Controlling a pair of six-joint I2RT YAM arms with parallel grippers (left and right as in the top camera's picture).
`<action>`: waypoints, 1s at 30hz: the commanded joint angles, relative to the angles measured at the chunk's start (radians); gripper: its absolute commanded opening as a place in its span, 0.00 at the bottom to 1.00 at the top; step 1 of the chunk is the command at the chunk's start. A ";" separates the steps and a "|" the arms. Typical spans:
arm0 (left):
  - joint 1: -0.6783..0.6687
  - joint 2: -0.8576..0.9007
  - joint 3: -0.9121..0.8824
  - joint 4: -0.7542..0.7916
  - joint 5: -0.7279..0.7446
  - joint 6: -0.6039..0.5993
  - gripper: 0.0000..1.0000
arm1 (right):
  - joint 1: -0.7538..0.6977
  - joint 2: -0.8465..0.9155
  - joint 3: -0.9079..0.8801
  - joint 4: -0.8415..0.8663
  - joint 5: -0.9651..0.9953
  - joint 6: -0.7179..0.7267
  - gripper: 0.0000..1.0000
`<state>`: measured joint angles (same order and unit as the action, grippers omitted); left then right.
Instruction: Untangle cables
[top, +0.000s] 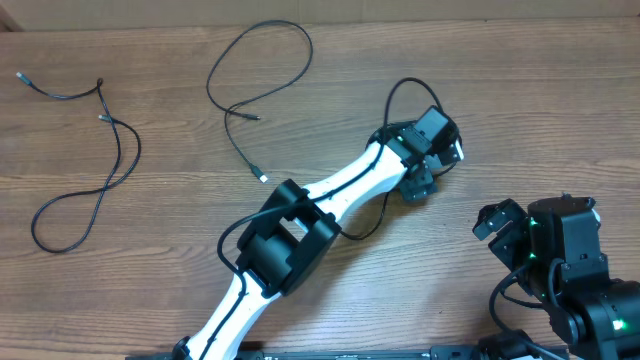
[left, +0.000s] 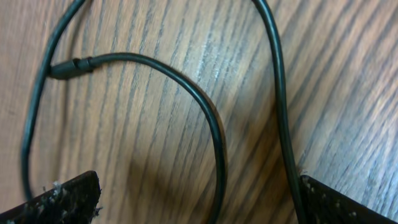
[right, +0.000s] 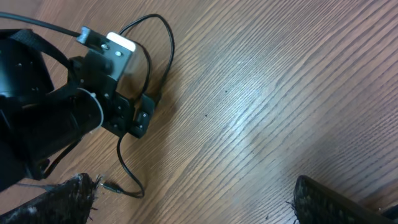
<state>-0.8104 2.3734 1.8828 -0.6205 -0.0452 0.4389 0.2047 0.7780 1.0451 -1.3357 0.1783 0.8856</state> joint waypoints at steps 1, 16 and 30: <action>0.034 0.081 -0.016 -0.014 0.086 -0.085 1.00 | 0.002 -0.005 0.002 0.002 0.016 -0.003 1.00; 0.079 0.086 -0.016 -0.266 0.409 -0.183 1.00 | 0.002 -0.005 0.002 -0.021 -0.022 -0.003 1.00; -0.009 0.125 -0.017 -0.246 0.093 -0.150 0.28 | 0.002 -0.005 0.002 -0.051 -0.021 -0.003 1.00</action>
<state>-0.8040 2.3848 1.9141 -0.8425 0.1059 0.2695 0.2047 0.7780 1.0451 -1.3819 0.1562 0.8860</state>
